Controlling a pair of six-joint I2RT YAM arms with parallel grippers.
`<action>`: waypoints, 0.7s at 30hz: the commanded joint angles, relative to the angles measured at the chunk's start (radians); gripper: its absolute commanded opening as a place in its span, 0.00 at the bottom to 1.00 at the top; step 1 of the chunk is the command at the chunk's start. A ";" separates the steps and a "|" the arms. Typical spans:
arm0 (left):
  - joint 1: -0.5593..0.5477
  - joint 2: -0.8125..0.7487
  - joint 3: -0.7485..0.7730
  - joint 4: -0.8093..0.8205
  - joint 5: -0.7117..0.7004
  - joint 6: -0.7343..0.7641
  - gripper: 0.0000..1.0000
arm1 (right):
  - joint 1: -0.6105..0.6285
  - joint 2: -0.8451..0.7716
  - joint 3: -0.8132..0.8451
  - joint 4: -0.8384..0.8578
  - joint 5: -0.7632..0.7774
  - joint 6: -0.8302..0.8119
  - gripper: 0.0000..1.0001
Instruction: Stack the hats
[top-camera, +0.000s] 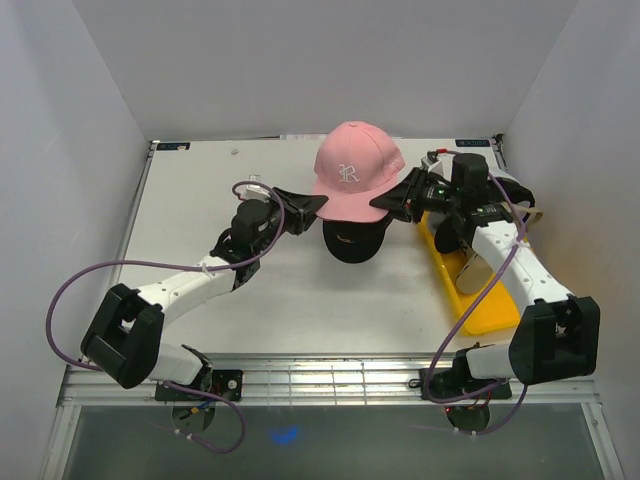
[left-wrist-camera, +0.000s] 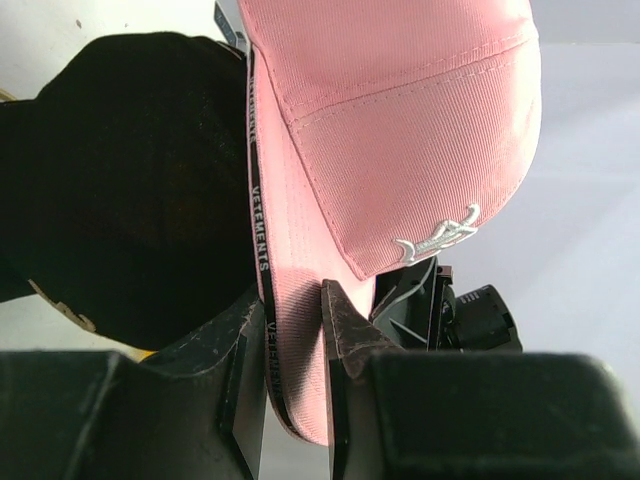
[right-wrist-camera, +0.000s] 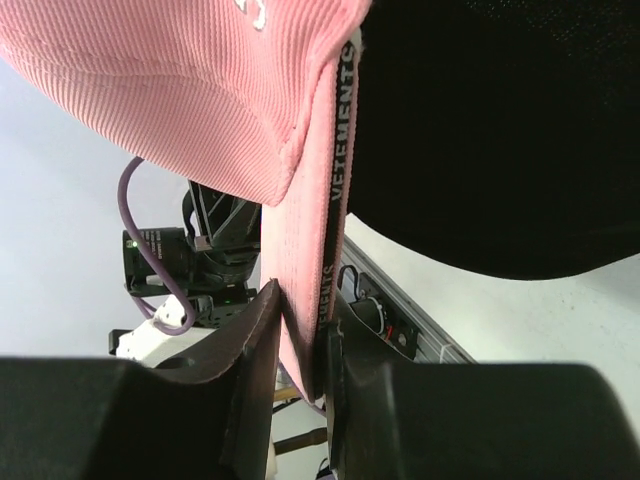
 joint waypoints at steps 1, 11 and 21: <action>-0.028 -0.007 -0.003 0.038 0.084 0.053 0.00 | 0.016 -0.037 -0.045 -0.015 0.000 -0.104 0.11; -0.028 -0.033 -0.044 0.038 0.078 0.058 0.00 | 0.016 -0.047 -0.102 -0.040 0.025 -0.167 0.10; -0.028 -0.050 -0.087 0.038 0.075 0.061 0.00 | 0.017 -0.055 -0.185 -0.041 0.046 -0.218 0.09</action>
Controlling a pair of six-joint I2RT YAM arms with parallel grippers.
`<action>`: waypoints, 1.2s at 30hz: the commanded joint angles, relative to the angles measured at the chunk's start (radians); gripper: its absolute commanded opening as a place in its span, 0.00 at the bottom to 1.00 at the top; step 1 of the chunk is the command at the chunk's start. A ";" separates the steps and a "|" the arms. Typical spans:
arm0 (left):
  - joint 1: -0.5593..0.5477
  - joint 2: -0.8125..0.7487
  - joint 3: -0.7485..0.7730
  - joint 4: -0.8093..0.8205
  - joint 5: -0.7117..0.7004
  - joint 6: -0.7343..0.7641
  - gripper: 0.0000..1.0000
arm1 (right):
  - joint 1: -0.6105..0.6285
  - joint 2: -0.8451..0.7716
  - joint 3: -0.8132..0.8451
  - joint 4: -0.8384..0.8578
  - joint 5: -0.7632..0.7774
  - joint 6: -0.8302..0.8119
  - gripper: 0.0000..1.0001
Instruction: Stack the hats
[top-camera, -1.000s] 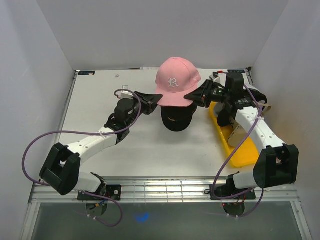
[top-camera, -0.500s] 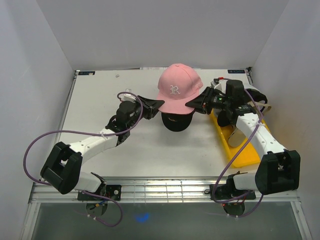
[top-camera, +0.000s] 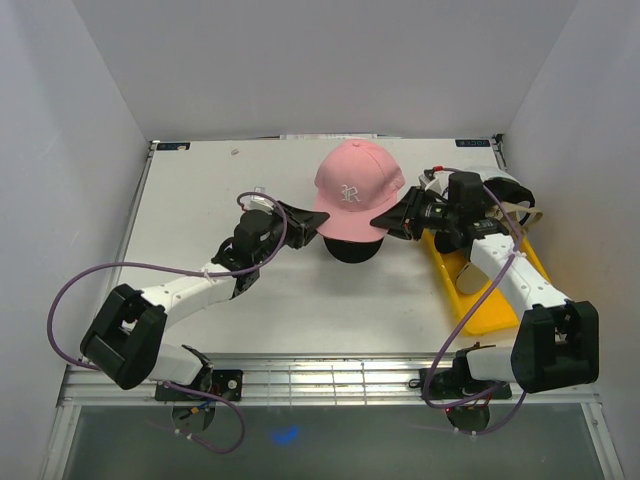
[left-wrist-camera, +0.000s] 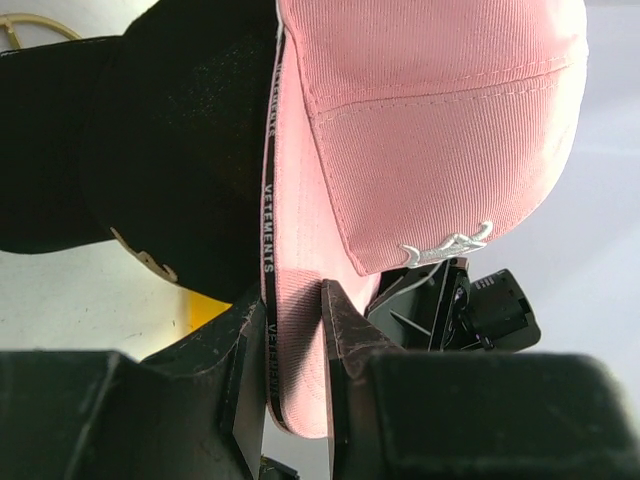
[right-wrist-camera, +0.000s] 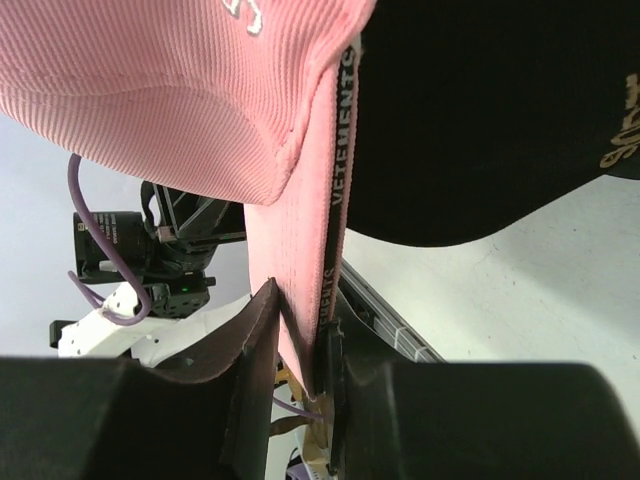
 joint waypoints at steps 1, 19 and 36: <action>-0.014 -0.049 -0.013 0.043 0.032 0.041 0.00 | 0.016 -0.009 -0.041 -0.051 0.032 -0.117 0.09; -0.014 -0.046 -0.086 0.023 0.040 0.040 0.00 | -0.004 0.018 -0.165 -0.045 0.075 -0.187 0.08; -0.020 0.026 -0.103 -0.014 0.060 0.041 0.00 | -0.047 0.050 -0.227 -0.074 0.117 -0.252 0.08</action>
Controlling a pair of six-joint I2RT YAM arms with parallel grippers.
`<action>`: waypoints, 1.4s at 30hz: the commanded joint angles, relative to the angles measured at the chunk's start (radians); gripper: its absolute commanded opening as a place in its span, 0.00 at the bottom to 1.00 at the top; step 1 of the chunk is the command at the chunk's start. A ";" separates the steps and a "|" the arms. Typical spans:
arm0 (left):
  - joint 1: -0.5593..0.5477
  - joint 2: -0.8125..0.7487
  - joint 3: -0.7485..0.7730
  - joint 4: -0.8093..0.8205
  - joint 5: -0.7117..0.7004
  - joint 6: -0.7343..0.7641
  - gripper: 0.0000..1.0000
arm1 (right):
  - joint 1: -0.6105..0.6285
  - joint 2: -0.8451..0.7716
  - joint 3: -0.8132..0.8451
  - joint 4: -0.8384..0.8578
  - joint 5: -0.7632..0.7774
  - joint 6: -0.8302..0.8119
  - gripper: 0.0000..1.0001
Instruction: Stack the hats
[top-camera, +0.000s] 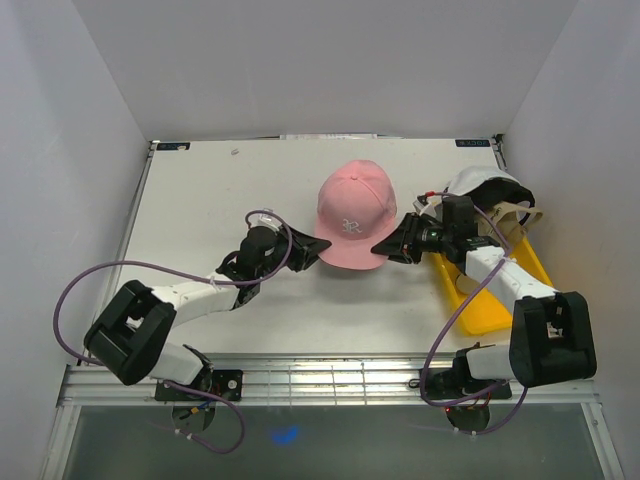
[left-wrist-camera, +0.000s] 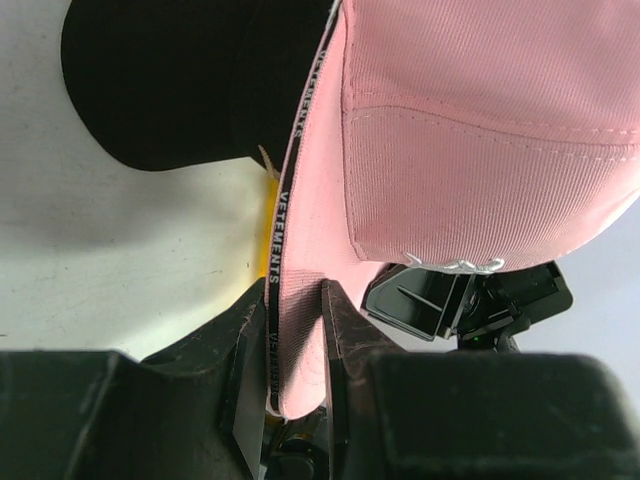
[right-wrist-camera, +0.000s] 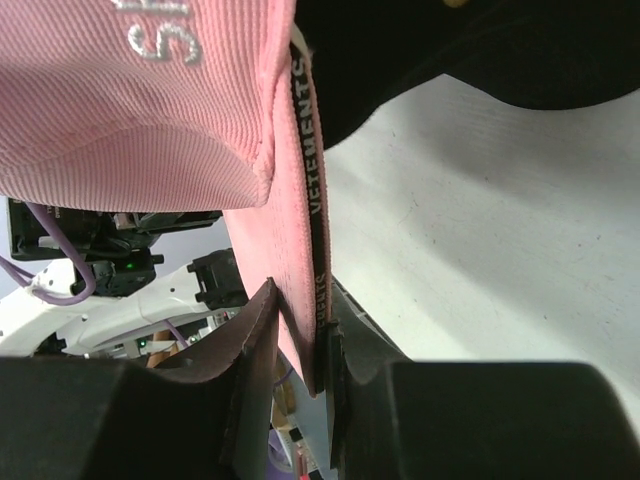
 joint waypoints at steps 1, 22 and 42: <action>0.002 0.017 0.025 -0.025 0.007 0.031 0.00 | -0.031 0.029 -0.039 -0.122 0.145 -0.113 0.08; -0.001 0.055 0.010 -0.087 -0.046 0.022 0.00 | -0.034 0.078 -0.057 -0.140 0.223 -0.188 0.12; -0.001 0.075 0.017 -0.150 -0.083 0.022 0.04 | -0.019 0.097 -0.049 -0.135 0.284 -0.219 0.28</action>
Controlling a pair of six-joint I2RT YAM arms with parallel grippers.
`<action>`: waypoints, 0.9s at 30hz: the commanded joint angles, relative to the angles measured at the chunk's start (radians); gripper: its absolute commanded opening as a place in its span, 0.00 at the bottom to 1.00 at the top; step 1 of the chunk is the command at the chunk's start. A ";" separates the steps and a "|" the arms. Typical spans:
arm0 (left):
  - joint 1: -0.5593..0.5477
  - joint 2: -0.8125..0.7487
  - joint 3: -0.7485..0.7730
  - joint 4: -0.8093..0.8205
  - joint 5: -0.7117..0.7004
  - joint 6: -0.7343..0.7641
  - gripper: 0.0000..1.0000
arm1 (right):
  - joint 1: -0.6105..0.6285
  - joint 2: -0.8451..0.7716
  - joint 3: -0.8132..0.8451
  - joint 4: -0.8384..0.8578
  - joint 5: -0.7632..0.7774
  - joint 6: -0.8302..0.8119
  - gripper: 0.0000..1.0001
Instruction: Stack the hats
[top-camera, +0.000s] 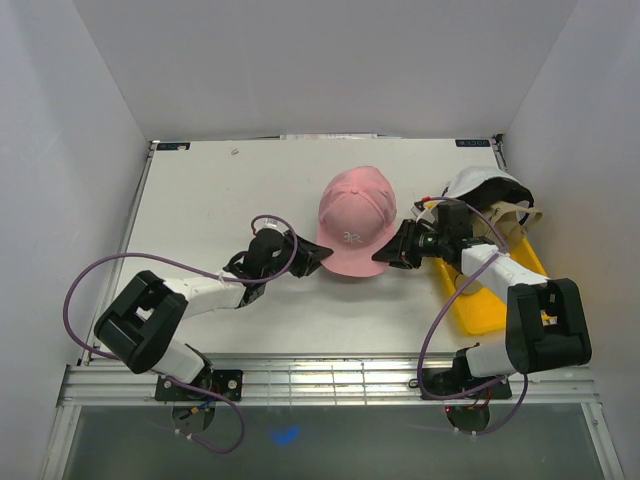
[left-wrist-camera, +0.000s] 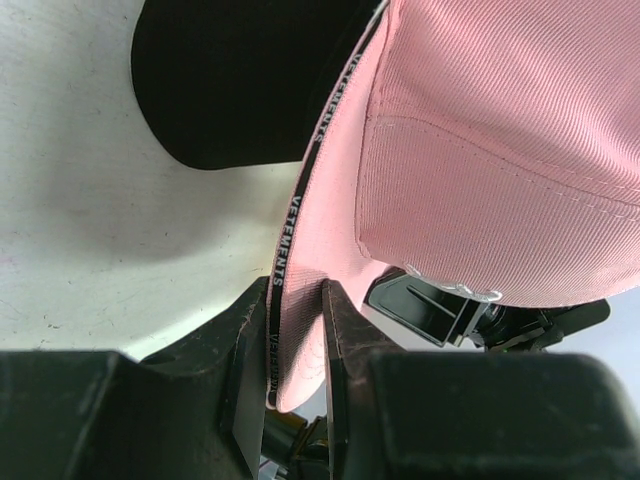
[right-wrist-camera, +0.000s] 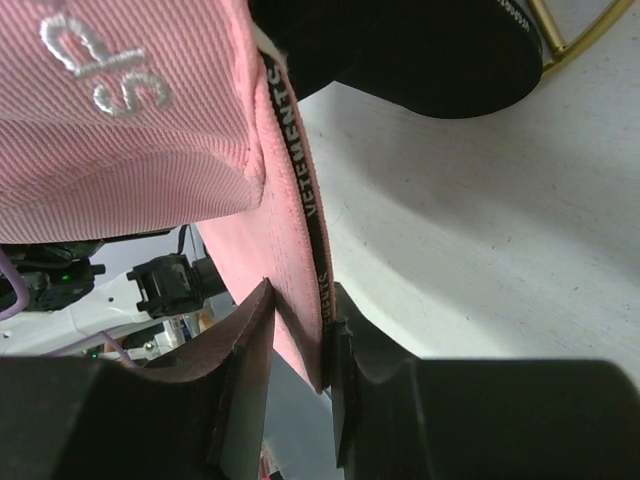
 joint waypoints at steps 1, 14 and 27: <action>0.020 -0.010 0.008 -0.110 -0.070 0.037 0.07 | -0.013 0.021 -0.025 -0.116 0.233 -0.092 0.30; 0.019 -0.035 0.026 -0.178 -0.095 0.075 0.55 | 0.016 0.024 0.010 -0.138 0.267 -0.098 0.41; 0.019 -0.073 0.022 -0.196 -0.107 0.065 0.54 | 0.053 0.044 0.026 -0.159 0.301 -0.124 0.52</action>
